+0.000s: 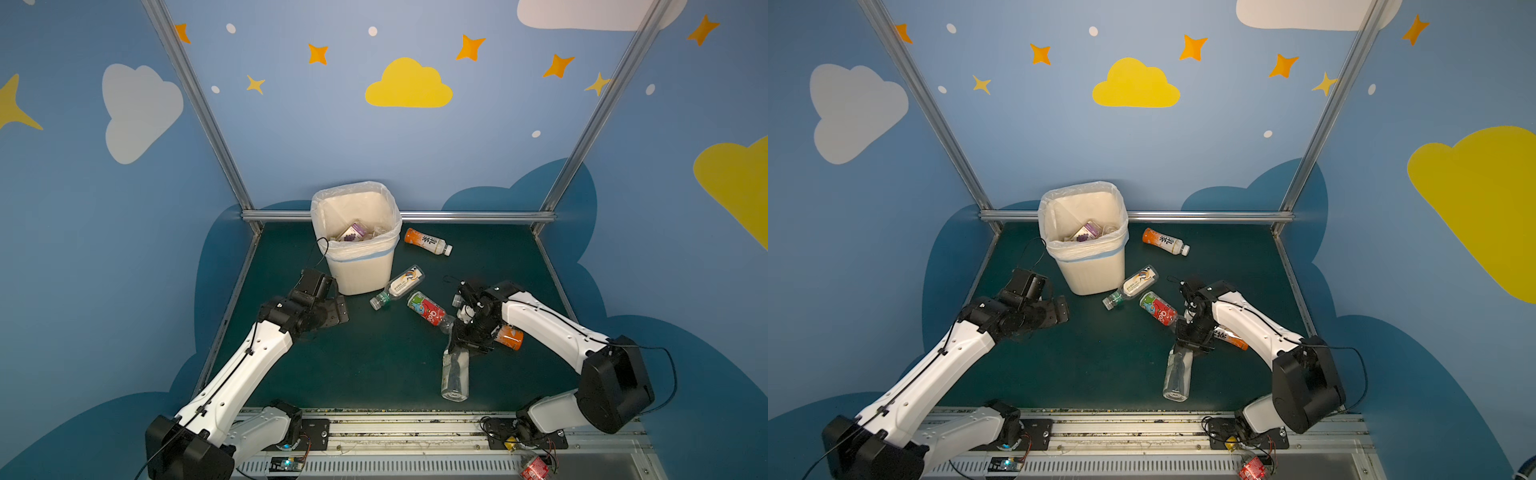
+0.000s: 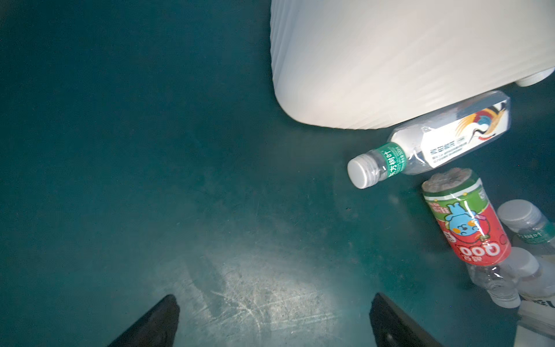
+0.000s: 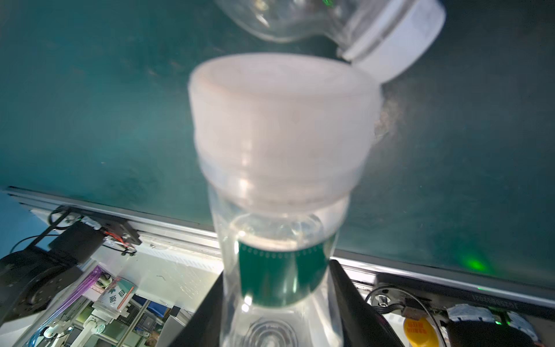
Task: Throw the plastic bottles in the bin
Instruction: Pick up the plastic bottle from the bottom-center of the table.
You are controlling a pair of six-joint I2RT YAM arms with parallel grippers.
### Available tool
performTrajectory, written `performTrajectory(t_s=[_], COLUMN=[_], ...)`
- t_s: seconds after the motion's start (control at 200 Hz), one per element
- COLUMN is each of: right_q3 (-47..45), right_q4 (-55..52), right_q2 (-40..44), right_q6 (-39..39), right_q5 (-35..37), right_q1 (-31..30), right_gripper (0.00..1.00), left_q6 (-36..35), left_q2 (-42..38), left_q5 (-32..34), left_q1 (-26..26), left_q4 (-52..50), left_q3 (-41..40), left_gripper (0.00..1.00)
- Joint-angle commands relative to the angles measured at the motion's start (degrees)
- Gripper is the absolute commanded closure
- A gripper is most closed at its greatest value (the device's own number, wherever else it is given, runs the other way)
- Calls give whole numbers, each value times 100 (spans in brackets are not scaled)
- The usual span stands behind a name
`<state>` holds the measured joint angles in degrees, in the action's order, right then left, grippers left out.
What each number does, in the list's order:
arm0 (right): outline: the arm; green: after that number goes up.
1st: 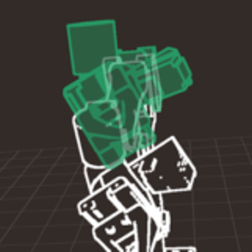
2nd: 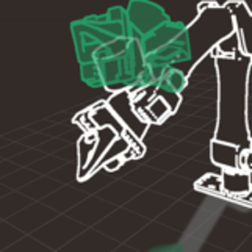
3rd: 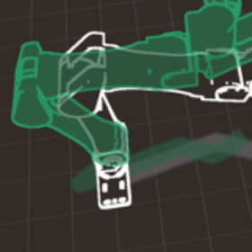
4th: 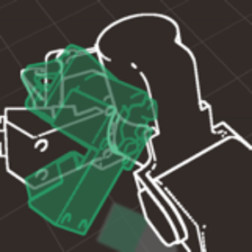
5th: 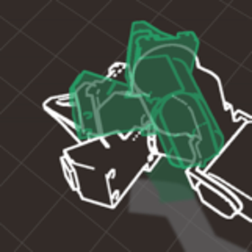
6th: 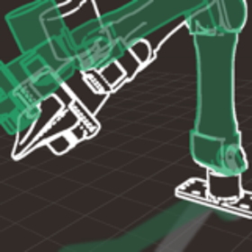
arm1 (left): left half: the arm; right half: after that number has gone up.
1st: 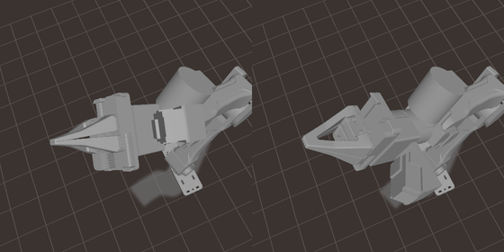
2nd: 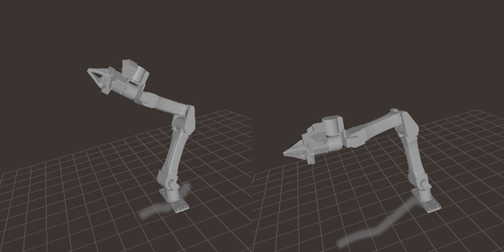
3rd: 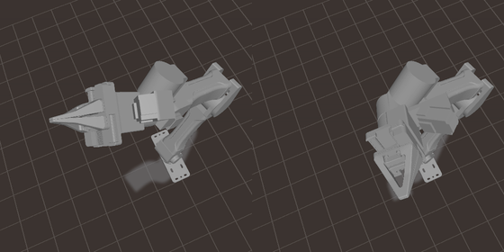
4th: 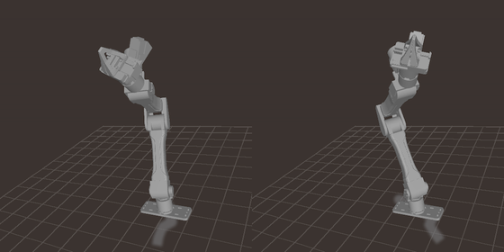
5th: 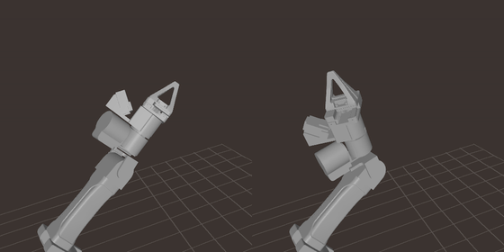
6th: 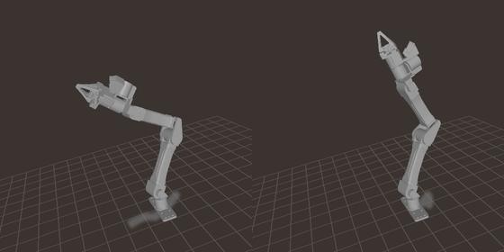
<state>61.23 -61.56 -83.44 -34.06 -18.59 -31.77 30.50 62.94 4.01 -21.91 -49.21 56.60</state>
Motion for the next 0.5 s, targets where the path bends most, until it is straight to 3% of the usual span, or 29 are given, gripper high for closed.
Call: performTrajectory(t_s=[0.0,0.15,0.25,0.37,0.496], right_q3=[462,1255,2294,4271,7167], right_q4=[-350,-470,-500,-528,-202], right_q2=[76,-99,-451,-1242,-2589], right_q6=[148,292,428,626,562], right_q5=[108,167,174,58,-241], right_q1=[-31,-19,-5,-47,-207], right_gripper=[54,54,55,55,55], left_q6=[120,162,176,168,132], left_q2=[-122,-149,-184,-238,-263], left_q5=[-83,-112,-111,-102,-102], left_q1=[47,64,64,69,72], left_q4=[-133,-148,-181,-239,-316], left_q3=[-48,-66,-62,-27,9], left_gripper=[0,0,0,0,0])
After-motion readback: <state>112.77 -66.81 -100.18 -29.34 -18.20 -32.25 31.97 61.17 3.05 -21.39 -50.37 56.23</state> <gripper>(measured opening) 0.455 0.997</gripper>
